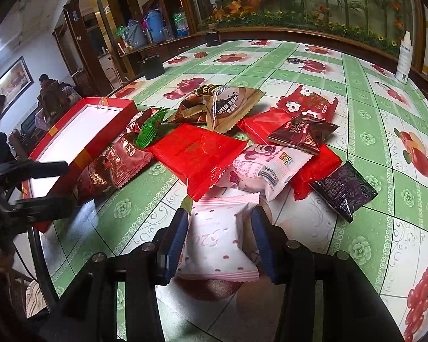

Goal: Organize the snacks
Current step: 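Grasp the white-pink packet with the right tool while the left tool grasps the dark red pouch, then carry both snacks over the white tray and open both tools to drop them, then move both tools back to the snack pile, then grasp the small pink packet with the right tool while the left tool grasps another dark red pouch, then lift both snacks and carry them over the white tray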

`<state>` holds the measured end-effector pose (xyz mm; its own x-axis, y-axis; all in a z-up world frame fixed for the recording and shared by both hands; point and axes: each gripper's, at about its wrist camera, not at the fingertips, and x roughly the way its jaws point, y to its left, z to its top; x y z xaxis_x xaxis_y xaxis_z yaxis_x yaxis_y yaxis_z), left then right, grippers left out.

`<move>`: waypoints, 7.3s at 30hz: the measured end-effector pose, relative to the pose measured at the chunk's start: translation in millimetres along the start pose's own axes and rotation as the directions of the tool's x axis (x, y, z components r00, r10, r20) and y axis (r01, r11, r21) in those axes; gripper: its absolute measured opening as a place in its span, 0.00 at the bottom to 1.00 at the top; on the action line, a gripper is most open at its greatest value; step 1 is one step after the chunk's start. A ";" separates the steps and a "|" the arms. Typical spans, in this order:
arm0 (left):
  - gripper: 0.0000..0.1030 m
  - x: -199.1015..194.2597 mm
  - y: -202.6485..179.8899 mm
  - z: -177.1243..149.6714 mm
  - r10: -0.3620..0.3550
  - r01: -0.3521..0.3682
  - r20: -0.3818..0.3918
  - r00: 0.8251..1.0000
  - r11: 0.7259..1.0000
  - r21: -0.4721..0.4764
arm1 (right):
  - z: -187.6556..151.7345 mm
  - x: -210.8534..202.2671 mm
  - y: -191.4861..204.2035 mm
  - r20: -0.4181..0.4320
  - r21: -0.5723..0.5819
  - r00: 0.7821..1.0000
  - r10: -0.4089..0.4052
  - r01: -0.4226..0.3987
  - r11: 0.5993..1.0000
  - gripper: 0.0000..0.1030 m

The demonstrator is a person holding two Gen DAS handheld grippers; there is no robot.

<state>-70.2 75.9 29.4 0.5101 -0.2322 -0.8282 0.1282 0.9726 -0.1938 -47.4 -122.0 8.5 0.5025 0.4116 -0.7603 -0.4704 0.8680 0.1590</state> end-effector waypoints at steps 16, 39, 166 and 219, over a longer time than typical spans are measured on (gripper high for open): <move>0.53 23.2 0.4 3.1 0.041 -0.041 0.007 0.999 0.996 0.085 | 0.0 0.0 -0.2 0.001 0.001 1.000 0.002 -0.002 1.000 0.48; 0.48 -30.9 -15.1 -28.2 -0.056 0.046 0.077 0.995 0.991 0.128 | -12.4 -21.3 25.9 -0.010 -0.027 0.999 0.031 -0.031 0.999 0.23; 0.70 -3.7 -51.7 20.3 0.041 -0.068 0.089 0.995 0.941 0.333 | 7.9 24.7 -84.9 0.095 0.603 0.963 0.252 -0.257 0.755 0.20; 0.51 15.5 -43.4 -14.3 -0.049 0.032 0.056 0.997 0.961 0.273 | 10.7 20.1 -78.7 0.135 0.563 0.944 0.301 -0.323 0.761 0.17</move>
<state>-80.0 30.3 17.4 0.5499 -0.2801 -0.7869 0.3719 0.9257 -0.0696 7.5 -179.0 -12.5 0.4311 0.6873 -0.5846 -0.1121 0.6837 0.7211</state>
